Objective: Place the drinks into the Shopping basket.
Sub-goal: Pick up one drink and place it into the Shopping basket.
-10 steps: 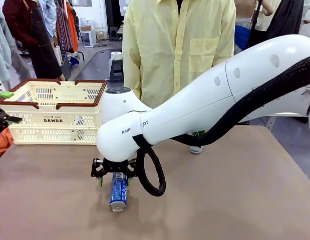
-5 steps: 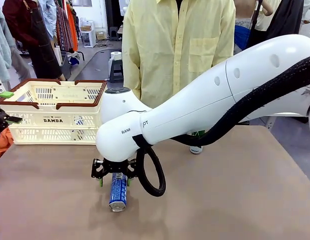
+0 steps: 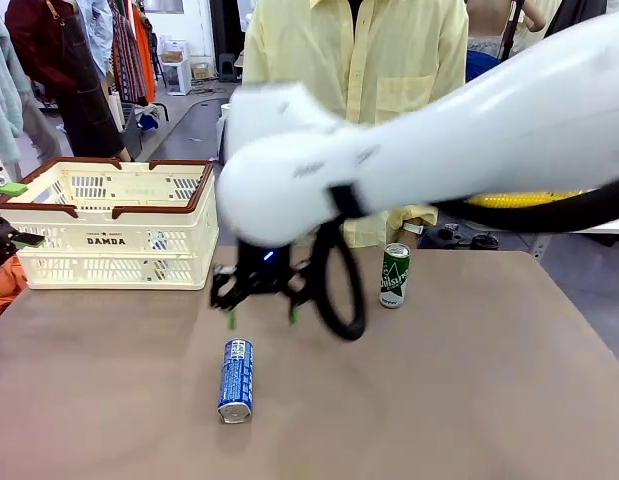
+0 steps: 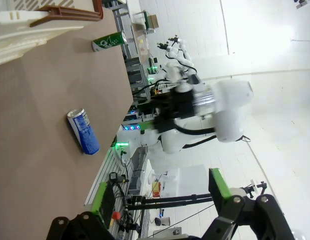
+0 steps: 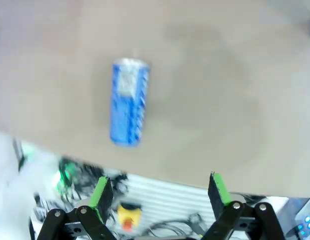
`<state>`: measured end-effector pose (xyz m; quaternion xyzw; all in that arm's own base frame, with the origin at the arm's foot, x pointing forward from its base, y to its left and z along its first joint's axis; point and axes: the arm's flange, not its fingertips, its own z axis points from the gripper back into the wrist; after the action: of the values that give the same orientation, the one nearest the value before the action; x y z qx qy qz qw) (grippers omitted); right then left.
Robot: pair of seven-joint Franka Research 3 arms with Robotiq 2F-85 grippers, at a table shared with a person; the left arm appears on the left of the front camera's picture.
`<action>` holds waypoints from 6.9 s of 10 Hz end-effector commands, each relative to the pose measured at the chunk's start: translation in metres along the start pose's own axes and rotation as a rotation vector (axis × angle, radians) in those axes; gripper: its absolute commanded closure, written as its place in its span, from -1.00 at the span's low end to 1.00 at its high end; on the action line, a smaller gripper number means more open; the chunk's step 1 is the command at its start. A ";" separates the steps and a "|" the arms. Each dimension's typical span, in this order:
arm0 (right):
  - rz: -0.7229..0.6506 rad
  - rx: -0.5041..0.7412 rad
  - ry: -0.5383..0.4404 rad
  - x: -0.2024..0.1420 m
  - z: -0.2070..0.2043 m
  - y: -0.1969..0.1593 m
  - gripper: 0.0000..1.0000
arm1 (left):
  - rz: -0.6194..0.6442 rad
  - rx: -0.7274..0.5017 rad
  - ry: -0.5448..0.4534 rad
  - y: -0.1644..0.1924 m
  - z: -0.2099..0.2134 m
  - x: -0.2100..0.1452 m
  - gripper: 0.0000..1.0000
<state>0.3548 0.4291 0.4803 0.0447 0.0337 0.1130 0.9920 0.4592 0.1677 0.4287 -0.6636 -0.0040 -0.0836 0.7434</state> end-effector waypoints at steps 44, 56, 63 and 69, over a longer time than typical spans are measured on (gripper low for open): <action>-0.107 1.084 -0.182 -0.168 0.088 -0.490 -1.00 | 0.319 1.539 -0.208 0.021 -0.480 -0.055 -1.00; -0.107 1.084 -0.182 -0.168 0.088 -0.490 -1.00 | 0.260 1.451 -0.037 0.056 -0.477 -0.031 1.00; -0.107 1.084 -0.182 -0.168 0.088 -0.490 -1.00 | 0.252 1.465 -0.059 0.025 -0.457 -0.035 1.00; -0.107 1.084 -0.182 -0.168 0.088 -0.490 -1.00 | 0.098 1.373 0.003 -0.126 -0.405 -0.078 1.00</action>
<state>0.3091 -0.0893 0.5307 0.5626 0.0041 0.0140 0.8266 0.3248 -0.2361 0.5054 -0.0203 -0.0329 -0.0215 0.9990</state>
